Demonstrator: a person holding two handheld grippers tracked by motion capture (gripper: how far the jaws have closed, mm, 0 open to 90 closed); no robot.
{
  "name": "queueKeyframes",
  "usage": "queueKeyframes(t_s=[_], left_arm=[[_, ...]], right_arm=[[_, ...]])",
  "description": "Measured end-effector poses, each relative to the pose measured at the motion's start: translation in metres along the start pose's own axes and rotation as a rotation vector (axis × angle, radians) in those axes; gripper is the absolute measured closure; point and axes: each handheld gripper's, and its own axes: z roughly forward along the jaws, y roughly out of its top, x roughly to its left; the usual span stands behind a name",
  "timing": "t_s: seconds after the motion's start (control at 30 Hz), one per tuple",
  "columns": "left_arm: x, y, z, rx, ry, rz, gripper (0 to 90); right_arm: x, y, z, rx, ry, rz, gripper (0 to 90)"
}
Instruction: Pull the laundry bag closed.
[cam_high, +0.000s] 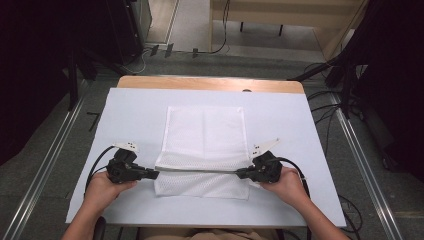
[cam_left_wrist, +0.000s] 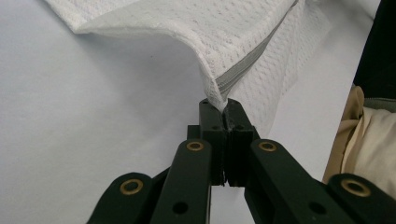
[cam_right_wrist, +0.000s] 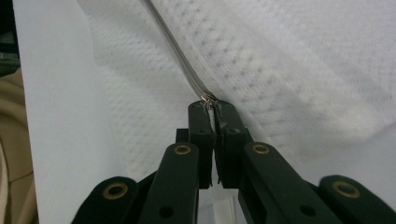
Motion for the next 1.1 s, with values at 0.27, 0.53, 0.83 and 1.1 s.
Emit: queueKeyframes(t_s=[0.27,0.53,0.83,1.1], left_arm=[[0.0004,-0.0001,0.0012,0.006,-0.004,-0.003,89.9],[0.0022,-0.0009,0.0034,0.016,-0.016,-0.017,89.4],[0.0045,-0.0041,0.0101,0.061,-0.043,-0.029,87.4],[0.0044,-0.0037,0.0046,0.000,-0.018,0.003,69.8]], right_arm=[[-0.0035,-0.0064,-0.0053,0.005,-0.016,0.021,88.3],[-0.0045,-0.0093,-0.0088,-0.012,0.000,0.032,88.2],[-0.0012,-0.0076,-0.0037,0.023,0.036,0.062,88.0],[-0.0005,-0.0061,-0.0040,-0.007,0.013,0.051,83.7]])
